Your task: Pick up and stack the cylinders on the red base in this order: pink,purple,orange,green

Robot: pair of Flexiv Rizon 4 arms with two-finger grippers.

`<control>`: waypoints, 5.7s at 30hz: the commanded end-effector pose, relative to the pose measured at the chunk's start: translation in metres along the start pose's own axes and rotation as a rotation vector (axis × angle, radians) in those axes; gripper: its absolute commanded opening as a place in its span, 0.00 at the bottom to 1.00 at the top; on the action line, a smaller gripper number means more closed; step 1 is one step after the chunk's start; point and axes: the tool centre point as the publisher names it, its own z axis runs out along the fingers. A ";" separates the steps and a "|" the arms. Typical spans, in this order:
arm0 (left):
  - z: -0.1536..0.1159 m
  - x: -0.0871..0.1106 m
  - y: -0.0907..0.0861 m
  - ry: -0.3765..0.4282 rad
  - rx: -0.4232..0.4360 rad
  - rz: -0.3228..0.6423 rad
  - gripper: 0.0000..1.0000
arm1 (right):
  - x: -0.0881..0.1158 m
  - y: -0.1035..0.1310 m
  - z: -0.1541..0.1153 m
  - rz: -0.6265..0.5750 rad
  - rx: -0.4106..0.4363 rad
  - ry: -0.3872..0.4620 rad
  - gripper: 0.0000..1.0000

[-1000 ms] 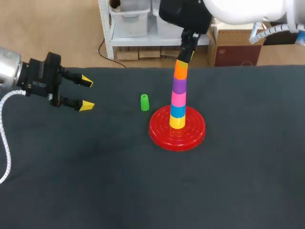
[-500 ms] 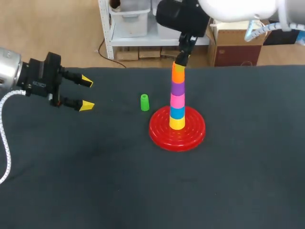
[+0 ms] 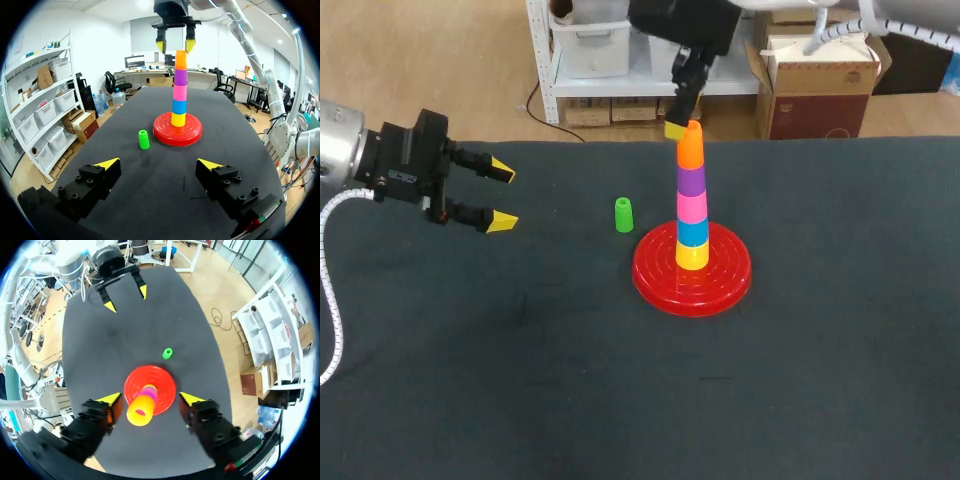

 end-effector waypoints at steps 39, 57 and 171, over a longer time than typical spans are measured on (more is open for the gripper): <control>-0.001 0.001 0.000 -0.002 0.000 0.002 1.00 | -0.050 -0.027 0.206 0.077 -0.055 0.129 1.00; -0.001 0.001 0.000 -0.002 0.000 0.002 1.00 | -0.047 -0.043 0.219 0.094 -0.011 0.139 1.00; -0.001 0.001 0.000 -0.002 0.000 0.002 1.00 | 0.015 0.021 -0.046 0.078 0.032 -0.018 0.00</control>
